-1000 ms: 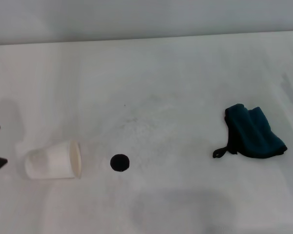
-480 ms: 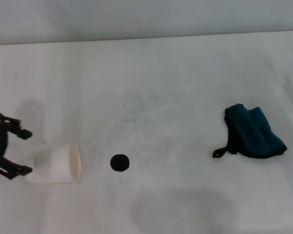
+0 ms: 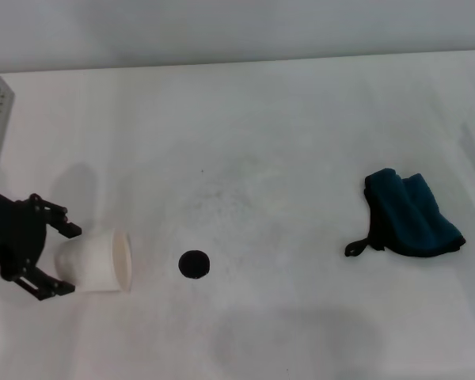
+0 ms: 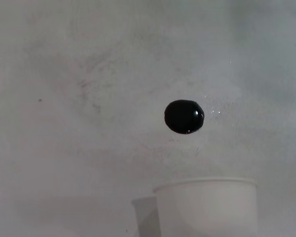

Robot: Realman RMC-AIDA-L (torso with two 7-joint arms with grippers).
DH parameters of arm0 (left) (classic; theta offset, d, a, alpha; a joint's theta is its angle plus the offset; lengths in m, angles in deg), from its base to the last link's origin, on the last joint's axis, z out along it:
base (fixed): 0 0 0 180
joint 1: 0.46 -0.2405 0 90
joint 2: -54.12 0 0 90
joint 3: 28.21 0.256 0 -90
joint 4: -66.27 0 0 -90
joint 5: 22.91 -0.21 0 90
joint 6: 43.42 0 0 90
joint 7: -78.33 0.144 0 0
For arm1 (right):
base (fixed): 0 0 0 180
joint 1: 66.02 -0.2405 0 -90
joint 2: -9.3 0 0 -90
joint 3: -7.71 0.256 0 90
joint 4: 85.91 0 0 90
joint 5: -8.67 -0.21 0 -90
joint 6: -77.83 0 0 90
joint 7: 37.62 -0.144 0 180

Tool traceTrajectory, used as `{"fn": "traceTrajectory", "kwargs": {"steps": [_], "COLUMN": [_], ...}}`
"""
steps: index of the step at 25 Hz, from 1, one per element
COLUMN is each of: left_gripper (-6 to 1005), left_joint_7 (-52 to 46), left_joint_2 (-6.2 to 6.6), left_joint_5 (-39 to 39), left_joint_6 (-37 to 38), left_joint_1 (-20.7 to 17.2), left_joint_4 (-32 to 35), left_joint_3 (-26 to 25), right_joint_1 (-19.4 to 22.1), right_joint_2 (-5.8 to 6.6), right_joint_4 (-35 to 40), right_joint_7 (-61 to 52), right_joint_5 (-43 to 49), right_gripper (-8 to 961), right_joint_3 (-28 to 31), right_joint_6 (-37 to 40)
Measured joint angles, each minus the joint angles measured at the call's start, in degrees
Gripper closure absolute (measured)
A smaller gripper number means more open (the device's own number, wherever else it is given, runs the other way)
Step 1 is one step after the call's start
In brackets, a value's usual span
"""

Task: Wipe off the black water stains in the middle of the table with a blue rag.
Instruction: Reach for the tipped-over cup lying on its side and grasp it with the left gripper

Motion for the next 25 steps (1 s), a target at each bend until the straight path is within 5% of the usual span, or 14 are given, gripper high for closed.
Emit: {"fn": "traceTrajectory", "kwargs": {"steps": [25], "left_gripper": [169], "left_joint_7": [-5.91], "left_joint_2": [0.12], "left_joint_5": [1.05], "left_joint_6": [-6.35], "left_joint_1": [-2.73], "left_joint_4": [8.8], "left_joint_3": [-0.14], "right_joint_1": [-0.82], "right_joint_2": [0.0], "right_joint_4": [0.51], "right_joint_7": [0.2], "right_joint_5": [0.0], "right_gripper": [84], "right_joint_3": [0.0], "right_joint_6": [0.39]}}
